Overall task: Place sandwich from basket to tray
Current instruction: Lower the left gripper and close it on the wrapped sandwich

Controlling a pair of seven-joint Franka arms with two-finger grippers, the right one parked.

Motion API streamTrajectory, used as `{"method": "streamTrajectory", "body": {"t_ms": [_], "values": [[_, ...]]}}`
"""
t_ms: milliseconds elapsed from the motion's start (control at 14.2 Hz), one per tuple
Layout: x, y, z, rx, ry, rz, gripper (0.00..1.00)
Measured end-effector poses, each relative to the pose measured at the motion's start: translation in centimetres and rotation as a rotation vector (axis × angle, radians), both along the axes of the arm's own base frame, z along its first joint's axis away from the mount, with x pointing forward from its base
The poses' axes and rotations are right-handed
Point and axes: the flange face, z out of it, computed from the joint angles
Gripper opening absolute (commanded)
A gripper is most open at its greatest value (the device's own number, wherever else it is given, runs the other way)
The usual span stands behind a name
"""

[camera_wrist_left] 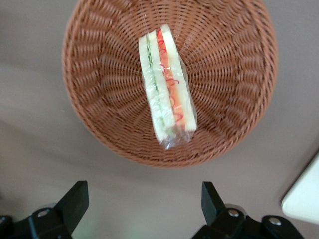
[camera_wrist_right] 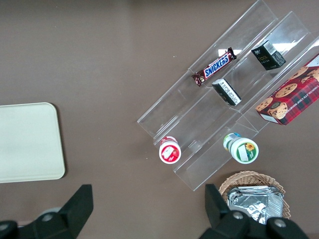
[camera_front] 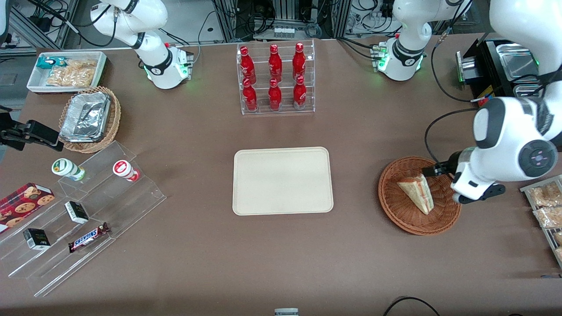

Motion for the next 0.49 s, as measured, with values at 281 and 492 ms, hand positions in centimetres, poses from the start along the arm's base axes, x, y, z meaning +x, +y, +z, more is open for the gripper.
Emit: {"method": "streamTrajectory", "body": {"t_ms": [281, 492], "values": [[0.6, -1.5, -4.5, 0.036, 0.009, 0.134, 1.0], [1.0, -1.3, -6.5, 0.041, 0.003, 0.173, 1.0]]}}
